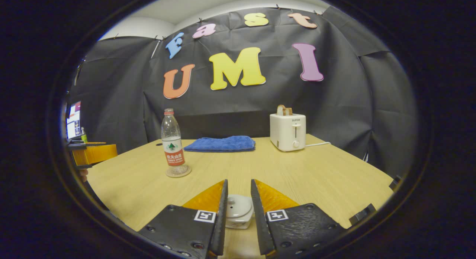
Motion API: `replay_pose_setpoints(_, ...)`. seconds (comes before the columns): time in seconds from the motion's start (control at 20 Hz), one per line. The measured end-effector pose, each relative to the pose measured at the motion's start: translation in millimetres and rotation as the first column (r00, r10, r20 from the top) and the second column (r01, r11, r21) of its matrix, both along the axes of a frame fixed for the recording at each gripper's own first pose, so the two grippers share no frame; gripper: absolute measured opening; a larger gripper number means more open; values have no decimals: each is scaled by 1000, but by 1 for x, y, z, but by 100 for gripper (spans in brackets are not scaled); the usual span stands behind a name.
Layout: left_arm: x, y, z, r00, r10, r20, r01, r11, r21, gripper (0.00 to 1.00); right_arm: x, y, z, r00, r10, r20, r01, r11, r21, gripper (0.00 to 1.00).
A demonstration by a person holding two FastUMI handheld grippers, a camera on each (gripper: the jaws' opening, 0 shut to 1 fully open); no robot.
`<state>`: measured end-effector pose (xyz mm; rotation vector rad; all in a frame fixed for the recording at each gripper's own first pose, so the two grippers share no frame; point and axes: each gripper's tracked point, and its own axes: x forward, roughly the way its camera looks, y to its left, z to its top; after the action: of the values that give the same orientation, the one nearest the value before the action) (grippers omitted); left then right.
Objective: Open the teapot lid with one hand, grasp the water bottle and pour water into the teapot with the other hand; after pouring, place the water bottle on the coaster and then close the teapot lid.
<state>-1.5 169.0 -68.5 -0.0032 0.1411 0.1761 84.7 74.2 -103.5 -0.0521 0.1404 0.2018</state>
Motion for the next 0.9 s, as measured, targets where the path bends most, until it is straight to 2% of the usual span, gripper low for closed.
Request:
replay_pose_setpoints(0.3, -14, 6, 23, 998, 27, 49, -26, 1000, -13, 99, -23, 8, 42, 998, 10, 55, -10, 1000, 0, 36)
replay_pose_setpoints(0.4, -19, 6, 32, 997, 28, 69, -28, 1000, -1, 98, -30, 6, 57, 997, 0, 83, 2, 1000, -20, 33)
replay_pose_setpoints(0.55, -26, 9, 42, 995, 37, 91, -39, 999, 22, 98, -39, 4, 77, 993, -21, 113, 27, 999, -44, 42)
replay_pose_setpoints(0.6, -26, 8, 43, 995, 37, 93, -39, 999, 16, 98, -42, 5, 82, 993, -21, 117, 27, 999, -46, 50)
replay_pose_setpoints(0.65, -26, 9, 44, 995, 37, 93, -37, 999, 6, 98, -45, 6, 87, 992, -22, 126, 28, 998, -48, 53)
replay_pose_setpoints(0.75, -26, 9, 44, 995, 41, 94, -40, 999, -13, 98, -50, 8, 99, 987, -22, 158, 34, 997, -69, 77)
replay_pose_setpoints(0.8, -26, 9, 43, 995, 42, 91, -41, 999, -18, 98, -54, 8, 99, 984, -23, 176, 38, 995, -87, 98)
replay_pose_setpoints(0.9, -26, 8, 43, 995, 46, 91, -45, 999, -17, 98, -60, 10, 102, 979, -20, 203, 43, 993, -110, 96)
